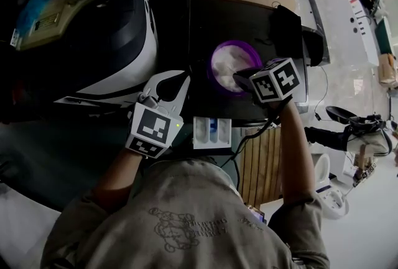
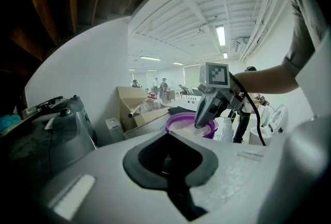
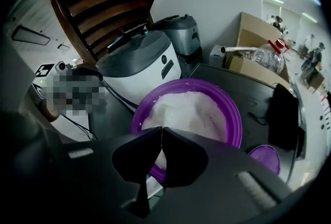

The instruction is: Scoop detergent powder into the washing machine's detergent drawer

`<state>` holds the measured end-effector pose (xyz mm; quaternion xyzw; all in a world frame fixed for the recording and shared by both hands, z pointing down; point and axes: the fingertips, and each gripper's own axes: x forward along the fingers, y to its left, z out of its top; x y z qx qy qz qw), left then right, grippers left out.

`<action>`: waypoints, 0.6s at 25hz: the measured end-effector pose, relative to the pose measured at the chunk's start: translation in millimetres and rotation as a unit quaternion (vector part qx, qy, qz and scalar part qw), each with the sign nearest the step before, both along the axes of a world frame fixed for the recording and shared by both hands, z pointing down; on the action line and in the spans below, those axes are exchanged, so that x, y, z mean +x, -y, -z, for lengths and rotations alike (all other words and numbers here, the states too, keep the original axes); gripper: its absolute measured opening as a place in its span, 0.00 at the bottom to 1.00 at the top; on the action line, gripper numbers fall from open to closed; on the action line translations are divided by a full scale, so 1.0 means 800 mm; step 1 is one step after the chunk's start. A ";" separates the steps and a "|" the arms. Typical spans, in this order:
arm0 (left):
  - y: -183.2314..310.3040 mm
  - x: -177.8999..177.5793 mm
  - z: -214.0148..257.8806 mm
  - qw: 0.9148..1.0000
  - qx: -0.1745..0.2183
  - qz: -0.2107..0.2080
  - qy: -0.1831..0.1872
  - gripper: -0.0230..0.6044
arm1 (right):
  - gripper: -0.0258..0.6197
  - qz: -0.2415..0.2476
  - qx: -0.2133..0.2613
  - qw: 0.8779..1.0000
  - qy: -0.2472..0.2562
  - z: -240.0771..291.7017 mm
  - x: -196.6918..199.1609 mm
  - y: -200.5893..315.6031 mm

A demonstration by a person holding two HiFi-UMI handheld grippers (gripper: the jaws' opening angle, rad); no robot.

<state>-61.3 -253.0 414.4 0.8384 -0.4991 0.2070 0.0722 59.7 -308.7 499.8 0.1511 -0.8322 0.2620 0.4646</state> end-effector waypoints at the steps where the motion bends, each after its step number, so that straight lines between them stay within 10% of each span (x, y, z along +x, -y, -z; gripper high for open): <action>1: -0.001 0.000 -0.001 1.000 -0.001 0.000 0.001 0.04 | 0.09 -0.005 -0.004 1.000 0.005 0.001 0.000 0.000; 15: -0.017 0.004 0.004 1.000 0.000 -0.013 0.005 0.04 | 0.09 -0.086 -0.022 0.994 0.071 0.027 0.007 0.001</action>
